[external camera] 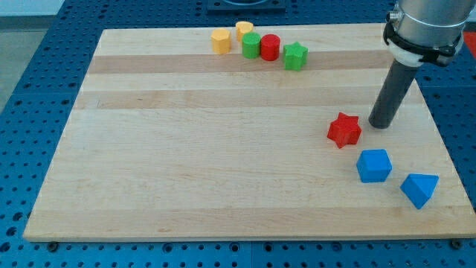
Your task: Slide the red star to the top left side of the blue cube
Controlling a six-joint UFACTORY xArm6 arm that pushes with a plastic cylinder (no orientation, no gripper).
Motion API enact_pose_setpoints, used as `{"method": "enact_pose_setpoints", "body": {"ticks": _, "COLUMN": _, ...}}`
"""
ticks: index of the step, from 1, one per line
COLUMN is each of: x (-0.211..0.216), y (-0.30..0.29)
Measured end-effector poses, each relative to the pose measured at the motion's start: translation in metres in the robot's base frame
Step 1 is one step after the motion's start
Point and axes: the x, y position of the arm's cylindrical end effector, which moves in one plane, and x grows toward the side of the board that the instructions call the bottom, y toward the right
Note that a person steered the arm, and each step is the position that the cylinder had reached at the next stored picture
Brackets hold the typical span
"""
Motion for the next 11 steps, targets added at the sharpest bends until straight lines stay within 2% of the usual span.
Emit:
{"method": "enact_pose_setpoints", "body": {"ticks": 1, "x": 0.0, "y": -0.015}}
{"method": "enact_pose_setpoints", "body": {"ticks": 4, "x": 0.044, "y": -0.034}}
{"method": "enact_pose_setpoints", "body": {"ticks": 7, "x": 0.015, "y": -0.032}}
{"method": "enact_pose_setpoints", "body": {"ticks": 11, "x": 0.013, "y": -0.033}}
